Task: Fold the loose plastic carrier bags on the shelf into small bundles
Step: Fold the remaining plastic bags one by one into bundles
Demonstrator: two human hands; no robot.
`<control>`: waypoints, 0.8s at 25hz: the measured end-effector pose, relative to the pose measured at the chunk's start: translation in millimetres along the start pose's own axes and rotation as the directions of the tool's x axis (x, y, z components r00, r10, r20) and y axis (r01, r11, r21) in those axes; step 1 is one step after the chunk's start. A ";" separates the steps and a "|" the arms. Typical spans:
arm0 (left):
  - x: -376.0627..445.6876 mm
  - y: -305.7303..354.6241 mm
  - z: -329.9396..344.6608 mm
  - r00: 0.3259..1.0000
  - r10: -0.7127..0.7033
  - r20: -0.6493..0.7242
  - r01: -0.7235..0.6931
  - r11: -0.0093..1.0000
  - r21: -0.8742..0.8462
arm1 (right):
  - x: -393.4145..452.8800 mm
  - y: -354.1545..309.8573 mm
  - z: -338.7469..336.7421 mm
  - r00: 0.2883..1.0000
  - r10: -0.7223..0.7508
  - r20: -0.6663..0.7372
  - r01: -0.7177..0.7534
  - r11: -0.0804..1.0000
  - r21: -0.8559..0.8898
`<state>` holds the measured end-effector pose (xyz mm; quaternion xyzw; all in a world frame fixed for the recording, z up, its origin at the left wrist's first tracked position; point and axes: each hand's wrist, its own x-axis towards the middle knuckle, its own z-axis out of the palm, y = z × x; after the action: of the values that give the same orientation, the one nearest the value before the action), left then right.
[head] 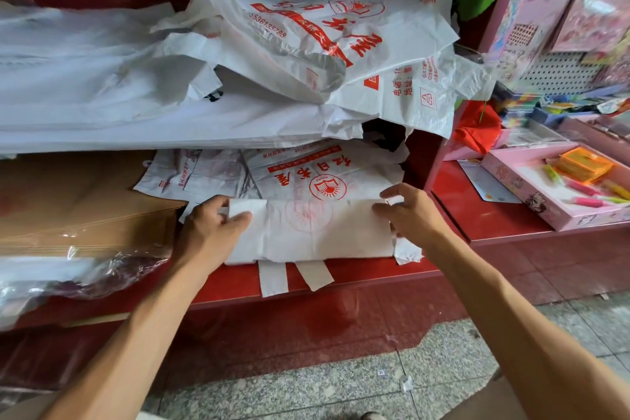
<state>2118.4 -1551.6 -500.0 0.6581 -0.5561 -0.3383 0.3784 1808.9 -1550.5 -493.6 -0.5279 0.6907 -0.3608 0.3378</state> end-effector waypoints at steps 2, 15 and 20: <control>-1.4 -2.8 1.5 0.996 -0.089 0.016 0.084 0.976 0.201 | -0.9 4.7 0.4 0.992 0.092 0.083 -0.077 0.982 -0.173; -27.9 -10.5 -18.7 0.757 0.138 0.639 -0.588 0.568 0.575 | -51.8 -9.7 9.9 0.826 -0.150 0.543 0.546 0.451 -0.706; -24.0 -5.7 -30.6 0.797 0.179 0.577 -0.497 0.737 0.458 | -36.5 -19.3 -15.5 0.859 -0.065 0.508 0.377 0.752 -0.541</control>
<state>2143.9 -1523.6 -489.5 0.5146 -0.8245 -0.2287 0.0561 1813.0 -1516.4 -466.1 -0.7592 0.6006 -0.0152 0.2502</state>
